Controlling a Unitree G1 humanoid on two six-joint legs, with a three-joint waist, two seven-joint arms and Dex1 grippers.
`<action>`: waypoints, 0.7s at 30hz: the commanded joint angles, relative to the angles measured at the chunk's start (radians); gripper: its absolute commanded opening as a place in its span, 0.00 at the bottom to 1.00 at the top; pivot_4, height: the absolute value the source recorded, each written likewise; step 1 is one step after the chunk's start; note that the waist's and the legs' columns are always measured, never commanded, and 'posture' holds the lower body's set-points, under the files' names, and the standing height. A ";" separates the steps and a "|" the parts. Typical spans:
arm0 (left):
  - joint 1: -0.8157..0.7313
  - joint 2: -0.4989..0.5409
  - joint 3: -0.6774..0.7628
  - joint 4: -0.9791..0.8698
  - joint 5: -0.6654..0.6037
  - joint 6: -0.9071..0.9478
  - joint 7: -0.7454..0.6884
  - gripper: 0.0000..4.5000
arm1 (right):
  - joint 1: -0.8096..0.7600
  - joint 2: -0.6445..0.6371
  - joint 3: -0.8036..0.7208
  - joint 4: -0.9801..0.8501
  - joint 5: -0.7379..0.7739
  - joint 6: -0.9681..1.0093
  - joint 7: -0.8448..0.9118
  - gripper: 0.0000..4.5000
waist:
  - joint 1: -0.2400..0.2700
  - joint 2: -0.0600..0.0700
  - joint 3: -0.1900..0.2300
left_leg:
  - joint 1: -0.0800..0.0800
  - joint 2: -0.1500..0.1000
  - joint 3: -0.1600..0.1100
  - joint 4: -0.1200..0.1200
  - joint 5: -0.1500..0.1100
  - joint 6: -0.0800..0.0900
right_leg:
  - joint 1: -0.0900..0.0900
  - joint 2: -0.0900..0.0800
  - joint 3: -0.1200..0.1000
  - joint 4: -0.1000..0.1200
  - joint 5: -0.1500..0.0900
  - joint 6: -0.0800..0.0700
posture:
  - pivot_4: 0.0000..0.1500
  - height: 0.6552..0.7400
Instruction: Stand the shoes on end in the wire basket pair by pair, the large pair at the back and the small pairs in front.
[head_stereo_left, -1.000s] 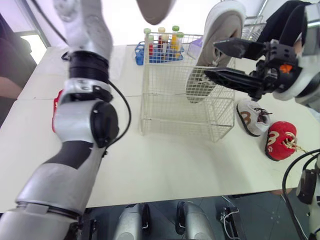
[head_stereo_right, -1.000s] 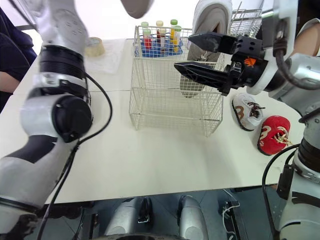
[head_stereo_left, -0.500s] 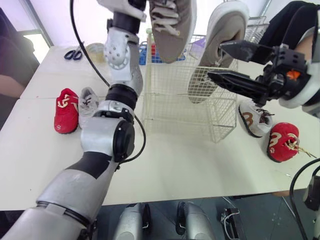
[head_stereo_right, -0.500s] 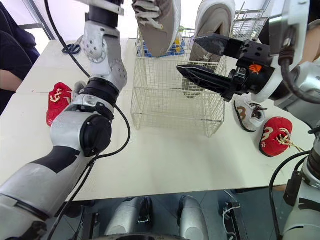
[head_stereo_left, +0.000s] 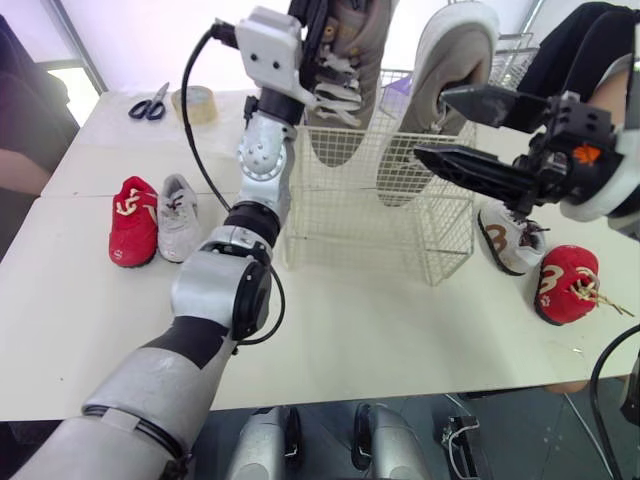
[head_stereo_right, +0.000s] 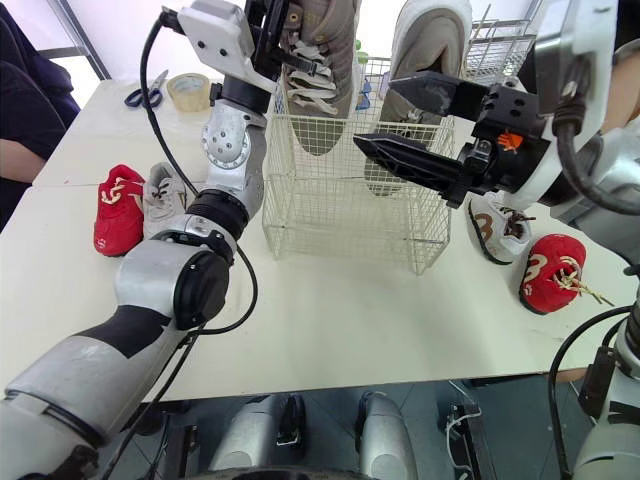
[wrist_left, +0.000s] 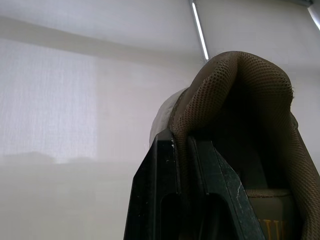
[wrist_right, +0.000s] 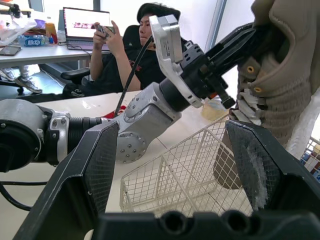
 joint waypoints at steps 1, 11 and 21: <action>0.063 0.007 -0.034 -0.002 0.046 0.062 0.058 0.01 | -0.008 -0.024 -0.040 -0.016 0.023 -0.028 -0.007 0.82 | 0.000 0.000 -0.001 | 0.002 0.000 0.000 0.000 -0.001 0.002 | 0.001 0.000 0.000 0.000 0.000 0.000 | 1.00 1.00; 0.209 0.014 -0.052 -0.102 0.024 0.135 0.028 0.70 | 0.002 -0.035 -0.033 -0.006 0.024 -0.046 -0.001 0.82 | 0.001 0.000 -0.001 | 0.002 0.000 -0.001 0.001 -0.002 0.003 | 0.002 -0.001 0.000 0.001 0.001 -0.001 | 1.00 1.00; 0.350 0.003 -0.069 -0.457 -0.126 0.213 -0.129 0.99 | 0.007 -0.031 -0.021 0.002 0.018 -0.062 0.005 0.82 | -0.001 0.000 -0.001 | 0.001 0.000 -0.001 0.001 0.000 -0.001 | 0.001 -0.001 0.000 0.000 0.001 -0.001 | 1.00 1.00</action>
